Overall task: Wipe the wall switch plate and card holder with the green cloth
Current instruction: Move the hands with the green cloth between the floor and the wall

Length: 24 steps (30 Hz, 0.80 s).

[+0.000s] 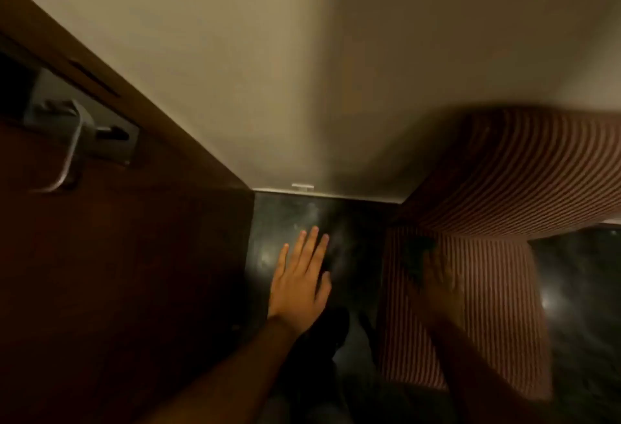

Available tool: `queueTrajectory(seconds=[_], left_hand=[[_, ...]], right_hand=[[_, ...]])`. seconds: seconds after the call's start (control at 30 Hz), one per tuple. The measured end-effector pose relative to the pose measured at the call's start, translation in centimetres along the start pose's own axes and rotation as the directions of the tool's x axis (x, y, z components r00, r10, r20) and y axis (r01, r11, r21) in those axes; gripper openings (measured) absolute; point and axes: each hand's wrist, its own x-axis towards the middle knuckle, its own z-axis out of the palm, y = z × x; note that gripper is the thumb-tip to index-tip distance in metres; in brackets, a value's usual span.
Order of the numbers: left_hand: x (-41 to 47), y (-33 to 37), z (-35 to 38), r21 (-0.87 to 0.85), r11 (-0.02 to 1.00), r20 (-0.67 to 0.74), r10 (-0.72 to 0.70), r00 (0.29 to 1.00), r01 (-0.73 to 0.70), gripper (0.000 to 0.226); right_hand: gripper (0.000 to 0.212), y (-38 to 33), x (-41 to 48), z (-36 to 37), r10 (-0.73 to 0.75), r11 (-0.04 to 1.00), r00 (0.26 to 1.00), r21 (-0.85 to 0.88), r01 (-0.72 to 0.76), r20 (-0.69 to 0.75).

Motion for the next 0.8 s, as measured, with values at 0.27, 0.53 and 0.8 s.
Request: queueTrajectory(seconds=[0.27,0.53,0.8], left_hand=[[-2.1,-2.3,4.0,0.049,0.996,0.094,-0.083,0.992,0.079,0.078],[-2.3,-3.6,4.4,0.07,0.993,0.098,-0.101,0.99,0.094,0.077],[-1.8,-4.0,4.3,0.073,0.993,0.155,-0.098,0.983,0.087,0.077]], right_hand=[[0.088,1.2,6.6,4.4,-0.054,0.978,0.991,-0.193,0.076,0.121],[0.087,2.6,9.3,5.4,-0.172,0.963,0.982,-0.194,0.185,0.085],[0.084,2.7,9.9,5.4,-0.195,0.973,0.981,-0.125,0.195,0.012]])
